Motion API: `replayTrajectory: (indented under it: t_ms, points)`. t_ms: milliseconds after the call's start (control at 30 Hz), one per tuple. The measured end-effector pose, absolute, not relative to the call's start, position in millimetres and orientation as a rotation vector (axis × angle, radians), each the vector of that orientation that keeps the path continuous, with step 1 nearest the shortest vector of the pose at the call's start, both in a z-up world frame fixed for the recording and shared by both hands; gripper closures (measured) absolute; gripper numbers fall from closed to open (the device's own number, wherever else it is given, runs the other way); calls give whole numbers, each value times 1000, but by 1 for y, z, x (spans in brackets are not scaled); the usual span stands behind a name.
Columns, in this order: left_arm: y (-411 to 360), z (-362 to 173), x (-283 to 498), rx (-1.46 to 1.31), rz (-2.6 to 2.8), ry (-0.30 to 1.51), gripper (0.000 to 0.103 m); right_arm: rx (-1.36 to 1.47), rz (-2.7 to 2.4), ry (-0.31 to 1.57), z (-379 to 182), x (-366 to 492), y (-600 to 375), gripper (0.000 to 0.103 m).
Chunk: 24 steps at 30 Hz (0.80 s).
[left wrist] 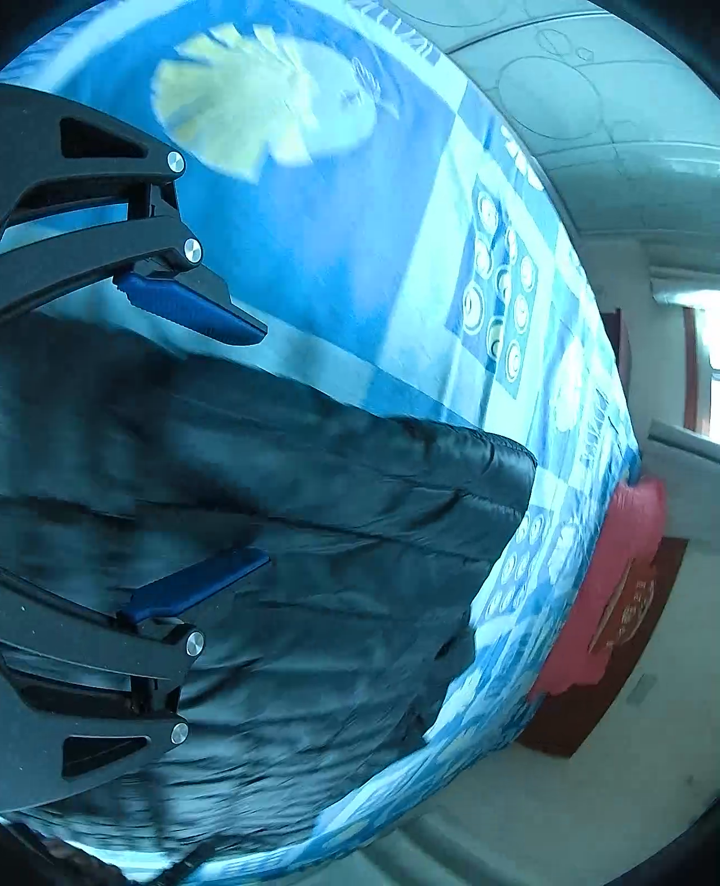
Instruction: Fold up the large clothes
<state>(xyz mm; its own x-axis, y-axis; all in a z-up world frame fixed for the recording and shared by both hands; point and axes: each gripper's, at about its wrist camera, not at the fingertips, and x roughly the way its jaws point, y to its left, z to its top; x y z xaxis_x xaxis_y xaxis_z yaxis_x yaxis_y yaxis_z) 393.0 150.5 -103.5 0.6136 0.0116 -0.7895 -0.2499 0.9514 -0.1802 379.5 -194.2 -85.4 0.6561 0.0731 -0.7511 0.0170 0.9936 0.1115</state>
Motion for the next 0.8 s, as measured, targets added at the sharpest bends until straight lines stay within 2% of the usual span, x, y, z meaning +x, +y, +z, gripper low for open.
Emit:
replayTrajectory:
  t_ms: [333,467,800]
  points:
    - [170,-101,217,-316,54,945,28,90,-105,950,-98,184,-257,37]
    - [172,-108,154,-406,18,978,28,185,-115,1003,-113,114,-270,37]
    - [160,-125,74,-575,-92,999,28,362,-46,1008,-125,36,-273,36]
